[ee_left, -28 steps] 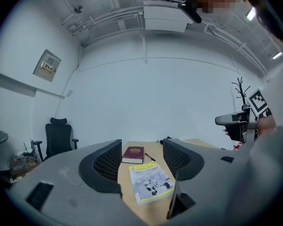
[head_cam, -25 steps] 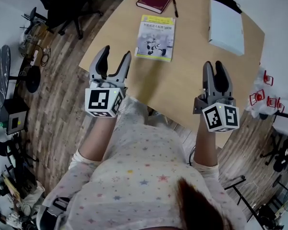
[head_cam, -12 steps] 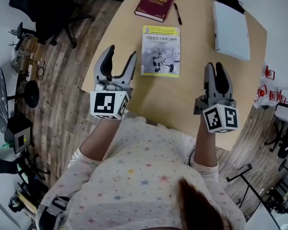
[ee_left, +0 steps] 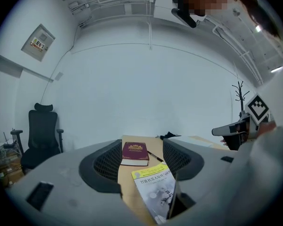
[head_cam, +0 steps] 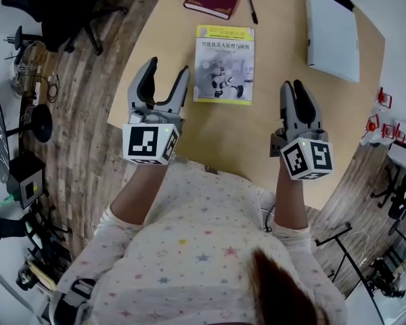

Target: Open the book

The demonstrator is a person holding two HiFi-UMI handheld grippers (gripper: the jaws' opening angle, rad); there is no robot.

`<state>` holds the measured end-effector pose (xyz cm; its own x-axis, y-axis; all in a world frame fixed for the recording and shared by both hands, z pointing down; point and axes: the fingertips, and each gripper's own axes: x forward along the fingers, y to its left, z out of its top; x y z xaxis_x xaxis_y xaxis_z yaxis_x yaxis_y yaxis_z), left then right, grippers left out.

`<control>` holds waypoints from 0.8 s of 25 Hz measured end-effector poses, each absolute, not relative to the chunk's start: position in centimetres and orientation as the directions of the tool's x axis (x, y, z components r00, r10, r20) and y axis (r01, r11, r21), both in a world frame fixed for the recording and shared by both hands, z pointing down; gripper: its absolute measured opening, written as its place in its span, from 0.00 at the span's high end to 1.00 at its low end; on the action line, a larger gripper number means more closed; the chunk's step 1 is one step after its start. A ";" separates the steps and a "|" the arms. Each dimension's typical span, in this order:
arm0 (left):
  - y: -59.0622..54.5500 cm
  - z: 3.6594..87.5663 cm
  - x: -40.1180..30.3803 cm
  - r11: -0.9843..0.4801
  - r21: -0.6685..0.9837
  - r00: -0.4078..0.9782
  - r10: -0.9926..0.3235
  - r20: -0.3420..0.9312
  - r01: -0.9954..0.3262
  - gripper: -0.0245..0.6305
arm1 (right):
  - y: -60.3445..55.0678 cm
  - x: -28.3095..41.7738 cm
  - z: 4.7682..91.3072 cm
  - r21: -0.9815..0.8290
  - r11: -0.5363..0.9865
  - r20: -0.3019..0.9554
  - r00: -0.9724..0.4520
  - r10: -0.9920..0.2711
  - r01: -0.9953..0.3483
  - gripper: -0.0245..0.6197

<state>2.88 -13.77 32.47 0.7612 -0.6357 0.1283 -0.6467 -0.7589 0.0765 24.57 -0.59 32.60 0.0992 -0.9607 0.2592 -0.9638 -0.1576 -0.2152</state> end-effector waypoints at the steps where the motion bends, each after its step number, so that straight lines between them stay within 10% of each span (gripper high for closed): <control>1: -13.7 32.7 3.0 -0.757 0.076 0.759 -0.637 0.132 -0.649 0.58 | -0.8 24.7 33.0 -0.216 -0.152 0.268 0.091 -0.959 -0.965 0.81; 20: -13.7 35.8 2.8 -0.709 0.085 0.712 -0.685 0.154 -0.701 0.58 | -5.1 25.1 41.3 -0.288 -0.096 0.401 -0.029 -0.915 -0.953 0.81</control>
